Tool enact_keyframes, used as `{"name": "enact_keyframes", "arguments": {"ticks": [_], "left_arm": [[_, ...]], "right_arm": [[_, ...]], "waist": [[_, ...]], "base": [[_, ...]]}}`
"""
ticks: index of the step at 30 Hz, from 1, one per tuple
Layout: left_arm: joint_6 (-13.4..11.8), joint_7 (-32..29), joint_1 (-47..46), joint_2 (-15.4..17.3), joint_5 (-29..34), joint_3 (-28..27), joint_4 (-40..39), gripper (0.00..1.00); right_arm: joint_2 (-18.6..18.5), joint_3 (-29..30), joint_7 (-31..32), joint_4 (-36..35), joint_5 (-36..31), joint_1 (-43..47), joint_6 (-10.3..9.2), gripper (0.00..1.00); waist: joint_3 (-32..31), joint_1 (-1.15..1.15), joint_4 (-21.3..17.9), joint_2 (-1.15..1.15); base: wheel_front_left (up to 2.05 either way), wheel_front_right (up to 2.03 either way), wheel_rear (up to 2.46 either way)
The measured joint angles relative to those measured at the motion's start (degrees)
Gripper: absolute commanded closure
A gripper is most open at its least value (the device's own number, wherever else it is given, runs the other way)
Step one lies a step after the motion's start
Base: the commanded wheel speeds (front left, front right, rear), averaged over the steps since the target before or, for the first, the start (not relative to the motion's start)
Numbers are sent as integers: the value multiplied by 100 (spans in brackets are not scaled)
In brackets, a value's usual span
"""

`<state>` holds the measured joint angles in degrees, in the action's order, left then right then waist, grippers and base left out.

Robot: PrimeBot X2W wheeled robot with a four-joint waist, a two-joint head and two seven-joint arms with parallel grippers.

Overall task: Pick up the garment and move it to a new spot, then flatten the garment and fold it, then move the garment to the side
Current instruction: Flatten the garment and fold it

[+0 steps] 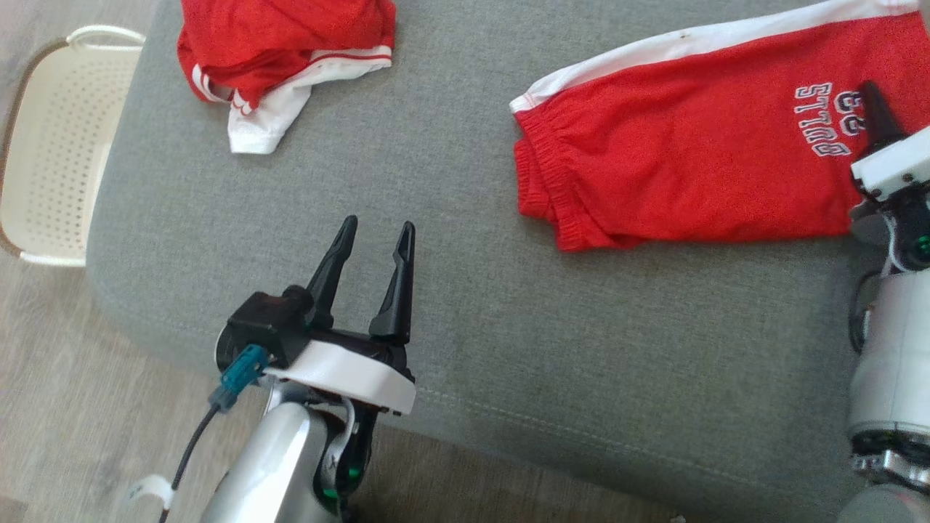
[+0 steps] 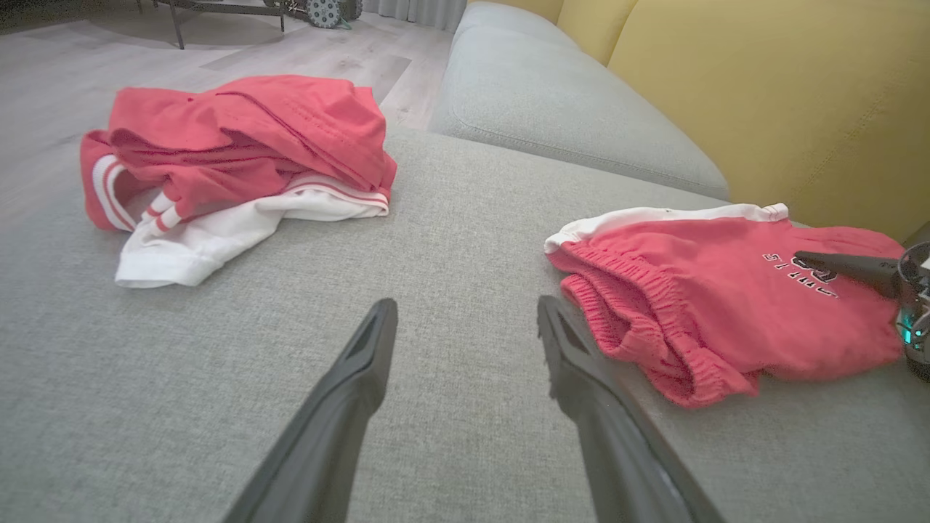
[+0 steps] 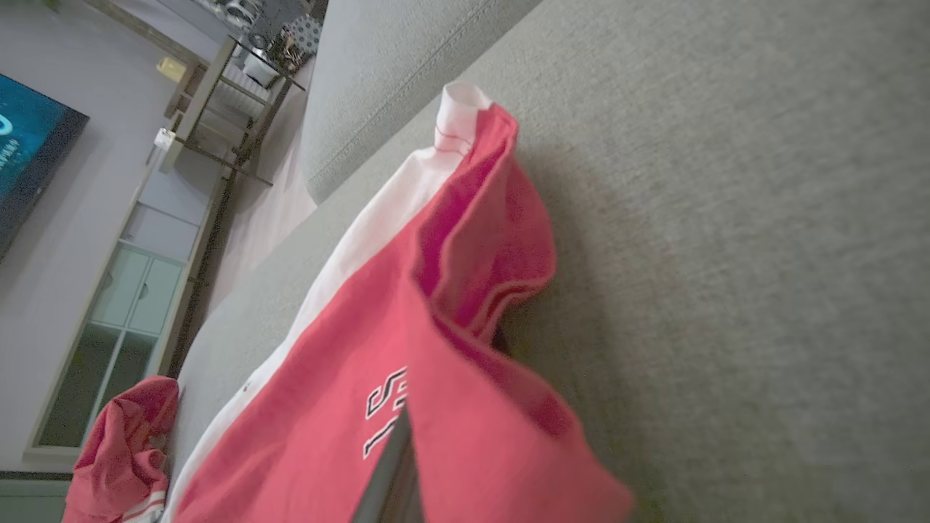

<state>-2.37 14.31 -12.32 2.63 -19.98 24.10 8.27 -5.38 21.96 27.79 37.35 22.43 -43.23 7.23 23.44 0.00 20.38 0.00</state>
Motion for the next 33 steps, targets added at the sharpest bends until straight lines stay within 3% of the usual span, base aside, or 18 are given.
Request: {"name": "enact_keyframes", "arguments": {"ticks": [15,24,33], "left_arm": [[41,0,34,-3,83,-132,101,0],[92,-1,163,-2,176,-283,108,0],[143,-1,181,-2,224,-278,143,0]], "right_arm": [[188,-5,-1195,119,713,702,0,100],[216,491,-1581,121,399,1343,-1,100],[224,107,-1995,-12,58,1380,-1,100]], "waist": [[-471,0,-486,0],[-769,0,-938,0],[-751,0,-1041,0]], "base": [[0,0,0],[0,0,0],[0,0,0]]}}
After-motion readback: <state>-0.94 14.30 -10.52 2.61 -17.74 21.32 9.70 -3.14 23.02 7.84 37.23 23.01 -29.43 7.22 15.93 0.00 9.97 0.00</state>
